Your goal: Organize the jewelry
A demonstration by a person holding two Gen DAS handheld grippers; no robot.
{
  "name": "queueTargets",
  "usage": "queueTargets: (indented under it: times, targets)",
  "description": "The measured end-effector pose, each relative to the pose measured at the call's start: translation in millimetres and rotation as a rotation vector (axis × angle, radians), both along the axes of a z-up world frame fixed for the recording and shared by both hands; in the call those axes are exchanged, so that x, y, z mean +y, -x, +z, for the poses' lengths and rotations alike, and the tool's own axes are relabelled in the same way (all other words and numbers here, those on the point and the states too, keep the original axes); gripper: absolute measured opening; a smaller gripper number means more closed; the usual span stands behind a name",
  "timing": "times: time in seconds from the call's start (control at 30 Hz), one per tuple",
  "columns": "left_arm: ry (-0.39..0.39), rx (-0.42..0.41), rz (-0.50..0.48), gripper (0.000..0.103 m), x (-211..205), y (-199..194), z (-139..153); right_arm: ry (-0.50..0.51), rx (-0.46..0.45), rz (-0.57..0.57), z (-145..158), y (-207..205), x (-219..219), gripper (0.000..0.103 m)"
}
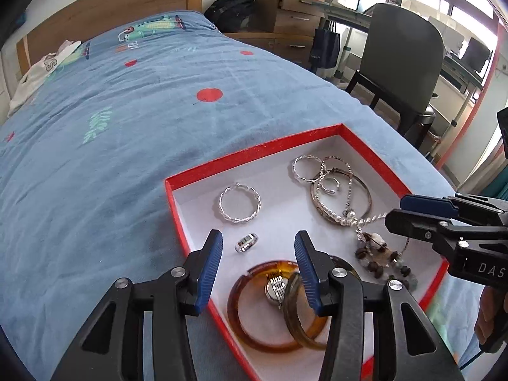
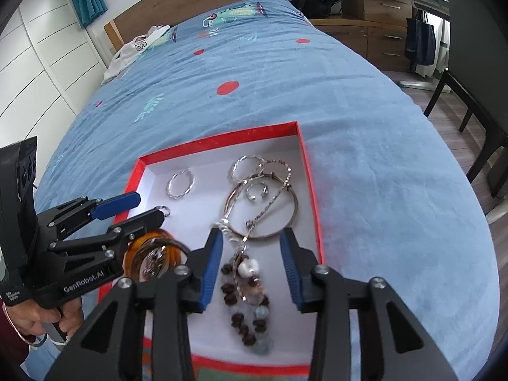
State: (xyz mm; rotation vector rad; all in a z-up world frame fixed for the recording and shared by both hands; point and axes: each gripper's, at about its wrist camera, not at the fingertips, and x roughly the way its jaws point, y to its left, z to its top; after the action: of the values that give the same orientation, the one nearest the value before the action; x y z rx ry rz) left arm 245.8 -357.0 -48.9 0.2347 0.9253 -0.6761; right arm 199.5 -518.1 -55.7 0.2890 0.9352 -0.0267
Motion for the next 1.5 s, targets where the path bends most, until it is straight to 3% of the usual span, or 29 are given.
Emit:
queueTargets:
  times: [0.3, 0.6, 1.03, 1.27, 1.5]
  targets:
    - [0.026, -0.022, 0.046, 0.054, 25.1, 31.0, 29.2, -0.006, 0.011, 0.002, 17.3, 34.0, 12.7, 0.038]
    - [0.042, -0.050, 0.161, 0.075, 61.7, 87.0, 51.1, -0.003, -0.016, -0.002, 37.6, 83.4, 39.2, 0.038]
    - [0.025, -0.117, 0.285, 0.084, 99.9, 169.4, 68.7, 0.026, -0.045, 0.032, 49.9, 152.6, 81.0, 0.038]
    - [0.029, -0.120, 0.326, 0.090, 118.0, 194.1, 68.9, 0.020, -0.064, 0.027, 53.5, 179.7, 89.8, 0.038]
    - [0.028, -0.118, 0.356, 0.091, 134.1, 206.2, 63.8, 0.014, -0.074, 0.024, 52.5, 195.6, 97.3, 0.038]
